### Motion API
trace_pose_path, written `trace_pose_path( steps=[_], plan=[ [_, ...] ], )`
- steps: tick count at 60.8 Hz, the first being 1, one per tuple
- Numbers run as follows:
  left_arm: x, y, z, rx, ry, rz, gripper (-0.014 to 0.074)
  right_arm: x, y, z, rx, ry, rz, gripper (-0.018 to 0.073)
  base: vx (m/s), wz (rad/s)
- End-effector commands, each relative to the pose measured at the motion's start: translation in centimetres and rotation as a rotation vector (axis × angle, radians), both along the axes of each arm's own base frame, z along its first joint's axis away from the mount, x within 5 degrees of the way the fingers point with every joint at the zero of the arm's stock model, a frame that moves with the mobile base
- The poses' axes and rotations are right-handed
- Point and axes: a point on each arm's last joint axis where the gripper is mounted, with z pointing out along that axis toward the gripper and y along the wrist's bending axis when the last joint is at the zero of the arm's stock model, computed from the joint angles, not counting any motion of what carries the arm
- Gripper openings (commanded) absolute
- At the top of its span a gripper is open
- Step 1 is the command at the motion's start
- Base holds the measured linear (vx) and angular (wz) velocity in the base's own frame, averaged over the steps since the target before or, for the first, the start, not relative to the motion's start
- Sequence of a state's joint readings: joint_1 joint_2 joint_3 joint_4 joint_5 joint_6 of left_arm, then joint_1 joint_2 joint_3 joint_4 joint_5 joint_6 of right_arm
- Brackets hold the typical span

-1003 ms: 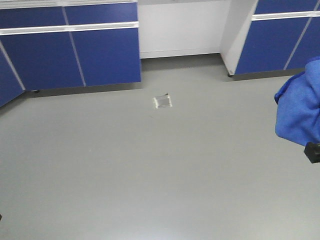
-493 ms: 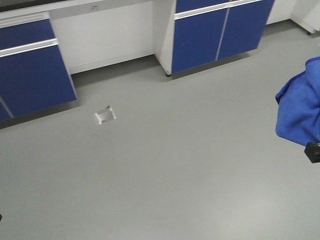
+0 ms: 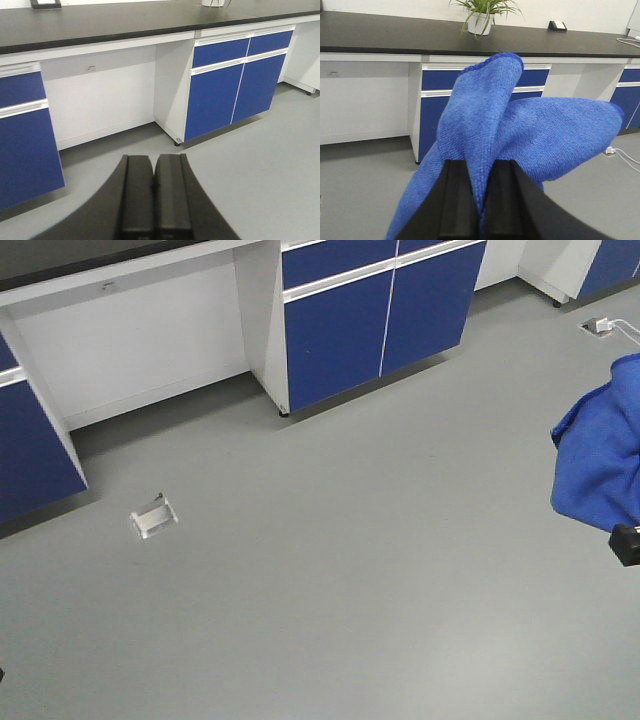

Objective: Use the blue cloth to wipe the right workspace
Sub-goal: 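Drive the base to the other counter holding the cloth in the right gripper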

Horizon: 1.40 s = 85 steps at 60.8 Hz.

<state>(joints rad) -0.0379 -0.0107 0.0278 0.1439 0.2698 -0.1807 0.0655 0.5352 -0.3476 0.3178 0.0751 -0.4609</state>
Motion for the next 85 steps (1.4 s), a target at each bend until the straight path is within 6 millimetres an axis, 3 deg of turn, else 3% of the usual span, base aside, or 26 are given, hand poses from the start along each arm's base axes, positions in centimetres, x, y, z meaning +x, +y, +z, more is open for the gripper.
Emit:
trace_pose_path(
  steps=[1, 48, 85],
  plan=[
    [0.11, -0.14, -0.18, -0.009, -0.069, -0.015, -0.0006, 0.26, -0.26, 1.65, 0.0, -0.104, -0.029, -0.0003, 0.32, -0.11],
    [0.11, -0.14, -0.18, -0.009, -0.069, -0.015, -0.0006, 0.26, -0.26, 1.64, 0.0, -0.104, -0.029, -0.0003, 0.4, -0.02],
    [0.11, -0.14, -0.18, -0.009, -0.069, -0.015, -0.0006, 0.26, -0.26, 1.64, 0.0, -0.104, -0.029, -0.0003, 0.46, 0.44]
  ],
)
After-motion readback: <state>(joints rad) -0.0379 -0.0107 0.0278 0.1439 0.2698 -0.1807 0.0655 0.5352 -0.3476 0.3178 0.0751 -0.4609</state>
